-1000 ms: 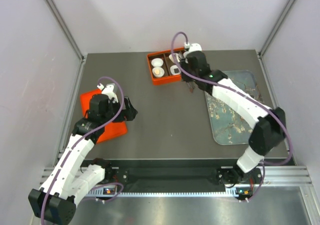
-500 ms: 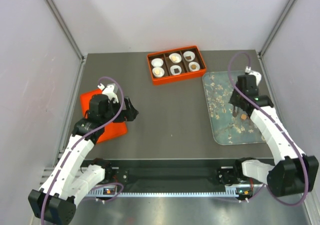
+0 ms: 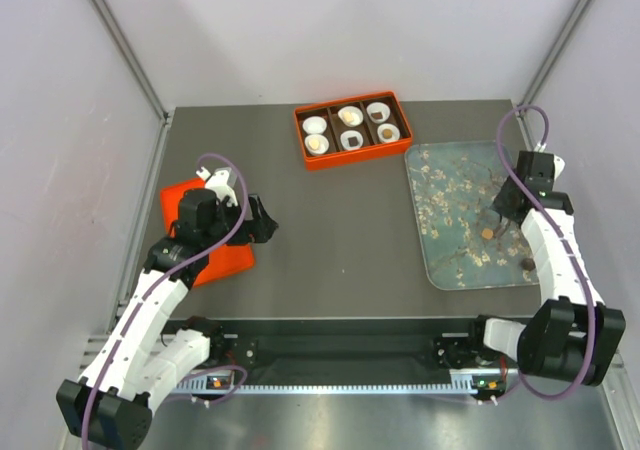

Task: Pack the chocolate

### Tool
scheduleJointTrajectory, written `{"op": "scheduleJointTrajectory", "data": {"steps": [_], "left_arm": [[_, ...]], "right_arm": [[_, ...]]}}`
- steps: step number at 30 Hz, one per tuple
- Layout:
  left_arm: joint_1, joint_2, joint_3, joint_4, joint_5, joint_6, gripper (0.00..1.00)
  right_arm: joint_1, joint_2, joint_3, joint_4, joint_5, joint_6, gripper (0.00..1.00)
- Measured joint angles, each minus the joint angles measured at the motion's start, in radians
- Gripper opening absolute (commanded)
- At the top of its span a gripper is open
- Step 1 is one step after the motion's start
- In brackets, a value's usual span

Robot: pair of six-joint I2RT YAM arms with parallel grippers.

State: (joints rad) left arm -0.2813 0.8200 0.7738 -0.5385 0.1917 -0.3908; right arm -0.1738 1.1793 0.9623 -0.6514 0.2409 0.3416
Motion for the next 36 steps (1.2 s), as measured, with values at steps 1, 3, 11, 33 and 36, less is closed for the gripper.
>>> {"op": "scheduleJointTrajectory", "data": {"steps": [1,3,11,33,36], "left_arm": [[0.000,0.000,0.000,0.000,0.000,0.000,0.98],[0.000,0.000,0.000,0.000,0.002,0.000,0.98],[0.000,0.000,0.000,0.000,0.002,0.000,0.98],[0.000,-0.016,0.000,0.006,0.029,0.000,0.98],[0.000,-0.022,0.000,0.007,0.029,0.000,0.98]], "right_arm": [[-0.003,0.010,0.000,0.004,-0.007,0.000,0.42],[-0.005,0.027,0.000,0.016,-0.019,0.000,0.43],[-0.027,0.058,-0.010,0.054,-0.052,0.006,0.43],[0.002,-0.219,-0.175,-0.182,-0.156,0.127,0.44],[0.026,-0.220,-0.175,-0.214,-0.148,0.142,0.44]]}}
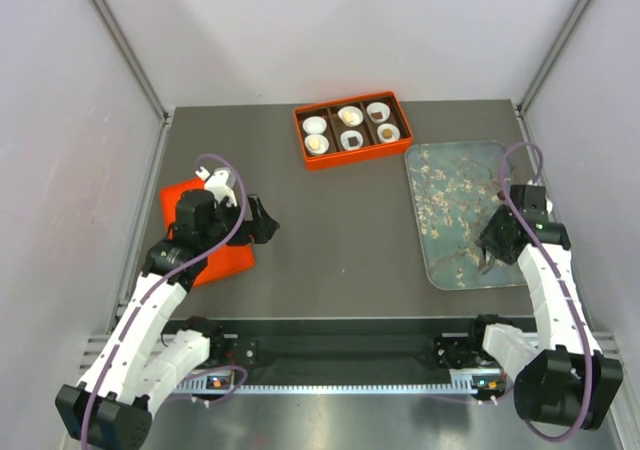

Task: Pack the chocolate

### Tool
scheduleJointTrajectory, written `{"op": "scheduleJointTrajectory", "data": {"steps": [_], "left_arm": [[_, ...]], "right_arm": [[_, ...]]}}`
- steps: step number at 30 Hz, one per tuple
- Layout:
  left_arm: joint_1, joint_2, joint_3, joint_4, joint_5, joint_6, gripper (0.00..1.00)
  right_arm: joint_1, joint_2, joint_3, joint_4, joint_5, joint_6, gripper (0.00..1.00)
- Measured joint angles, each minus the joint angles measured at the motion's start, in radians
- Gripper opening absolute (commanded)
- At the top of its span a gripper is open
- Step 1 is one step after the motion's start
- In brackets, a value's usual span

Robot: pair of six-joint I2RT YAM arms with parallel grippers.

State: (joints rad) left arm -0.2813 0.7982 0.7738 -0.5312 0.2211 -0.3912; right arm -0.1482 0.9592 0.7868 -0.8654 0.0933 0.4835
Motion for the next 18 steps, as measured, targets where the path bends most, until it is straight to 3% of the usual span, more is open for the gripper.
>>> {"op": "scheduleJointTrajectory", "data": {"steps": [9,18], "left_arm": [[0.000,-0.007,0.000,0.000,0.003,0.000,0.98],[0.000,-0.007,0.000,0.000,0.003,0.000,0.98]], "right_arm": [[0.104,-0.009,0.000,-0.048,0.055,0.042,0.41],[0.126,-0.002,0.000,-0.049,0.075,0.046,0.39]]}}
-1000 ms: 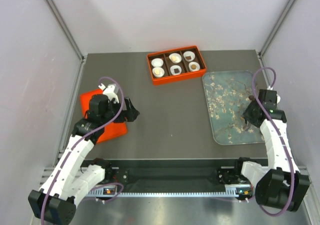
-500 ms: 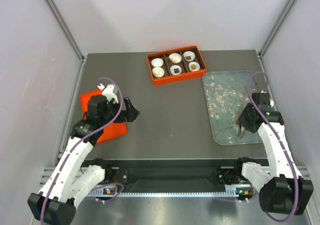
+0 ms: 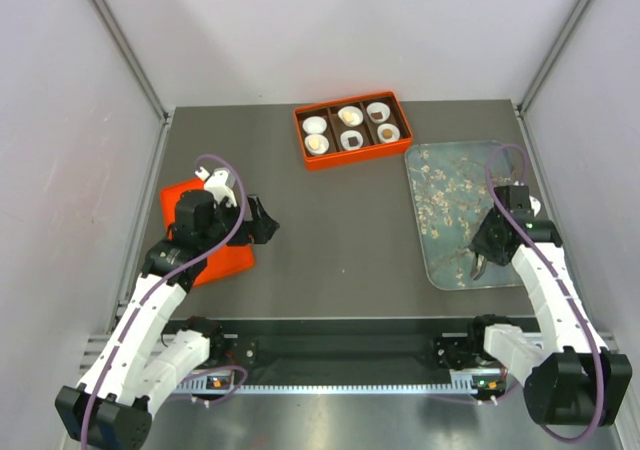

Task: Pack the chocolate

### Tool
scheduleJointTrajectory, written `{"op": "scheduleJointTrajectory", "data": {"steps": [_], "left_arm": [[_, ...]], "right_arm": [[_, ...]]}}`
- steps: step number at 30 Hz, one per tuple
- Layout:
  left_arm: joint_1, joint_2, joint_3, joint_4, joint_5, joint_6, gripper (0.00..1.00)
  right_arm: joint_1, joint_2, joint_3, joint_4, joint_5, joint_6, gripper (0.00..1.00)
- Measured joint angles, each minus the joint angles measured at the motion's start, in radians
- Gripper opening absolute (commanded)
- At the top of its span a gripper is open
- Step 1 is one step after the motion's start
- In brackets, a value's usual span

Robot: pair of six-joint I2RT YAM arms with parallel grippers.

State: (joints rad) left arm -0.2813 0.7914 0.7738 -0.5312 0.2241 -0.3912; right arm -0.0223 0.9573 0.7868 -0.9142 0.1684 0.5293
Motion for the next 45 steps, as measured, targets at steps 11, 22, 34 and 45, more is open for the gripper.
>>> {"op": "scheduleJointTrajectory", "data": {"steps": [11,22,34,45], "left_arm": [[0.000,0.000,0.000,0.000,0.000,0.000,0.98],[0.000,0.000,0.000,0.000,0.000,0.000,0.98],[0.000,0.002,0.000,0.000,-0.002,0.000,0.98],[0.000,0.005,0.000,-0.001,-0.016,0.000,0.98]], "right_arm": [[0.003,0.021,0.000,0.002,0.000,0.004,0.38],[0.058,0.072,0.011,0.009,-0.011,-0.008,0.36],[0.093,0.183,0.101,0.065,-0.013,-0.032,0.35],[0.166,0.330,0.253,0.097,0.005,-0.039,0.35]]}}
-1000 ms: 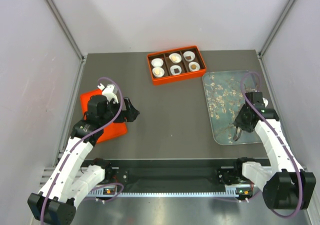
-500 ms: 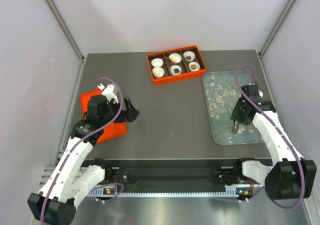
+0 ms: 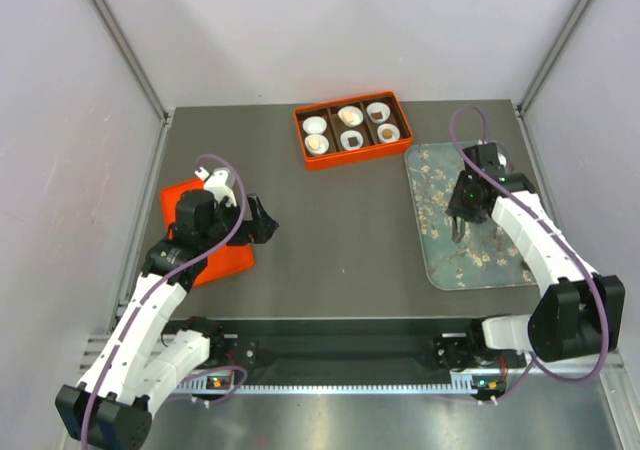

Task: Pack the chocolate

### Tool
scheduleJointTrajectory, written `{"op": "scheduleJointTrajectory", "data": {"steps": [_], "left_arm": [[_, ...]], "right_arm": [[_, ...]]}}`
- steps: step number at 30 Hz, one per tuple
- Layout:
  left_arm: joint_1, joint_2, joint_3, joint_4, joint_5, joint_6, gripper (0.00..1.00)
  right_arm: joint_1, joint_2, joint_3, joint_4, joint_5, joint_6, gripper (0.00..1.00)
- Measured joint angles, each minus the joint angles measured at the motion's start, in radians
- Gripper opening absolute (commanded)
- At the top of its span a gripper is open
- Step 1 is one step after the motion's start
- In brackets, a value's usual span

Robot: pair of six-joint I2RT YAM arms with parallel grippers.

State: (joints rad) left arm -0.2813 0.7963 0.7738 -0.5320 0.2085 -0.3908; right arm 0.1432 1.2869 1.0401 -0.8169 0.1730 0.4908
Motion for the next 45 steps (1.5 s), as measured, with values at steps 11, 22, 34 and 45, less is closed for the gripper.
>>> {"op": "scheduleJointTrajectory", "data": {"steps": [11,22,34,45], "left_arm": [[0.000,0.001,0.000,0.000,-0.017,0.000,0.98],[0.000,0.011,0.000,-0.003,-0.035,0.000,0.98],[0.000,0.025,0.000,-0.003,-0.042,0.000,0.98],[0.000,0.027,0.000,-0.003,-0.045,0.000,0.98]], "right_arm": [[0.205,0.257,0.338,0.028,0.033,0.000,0.35],[0.438,0.682,0.849,0.170,0.047,-0.064,0.36],[0.465,0.859,0.937,0.369,0.039,-0.196,0.36],[0.465,0.981,1.042,0.443,0.029,-0.228,0.37]]}}
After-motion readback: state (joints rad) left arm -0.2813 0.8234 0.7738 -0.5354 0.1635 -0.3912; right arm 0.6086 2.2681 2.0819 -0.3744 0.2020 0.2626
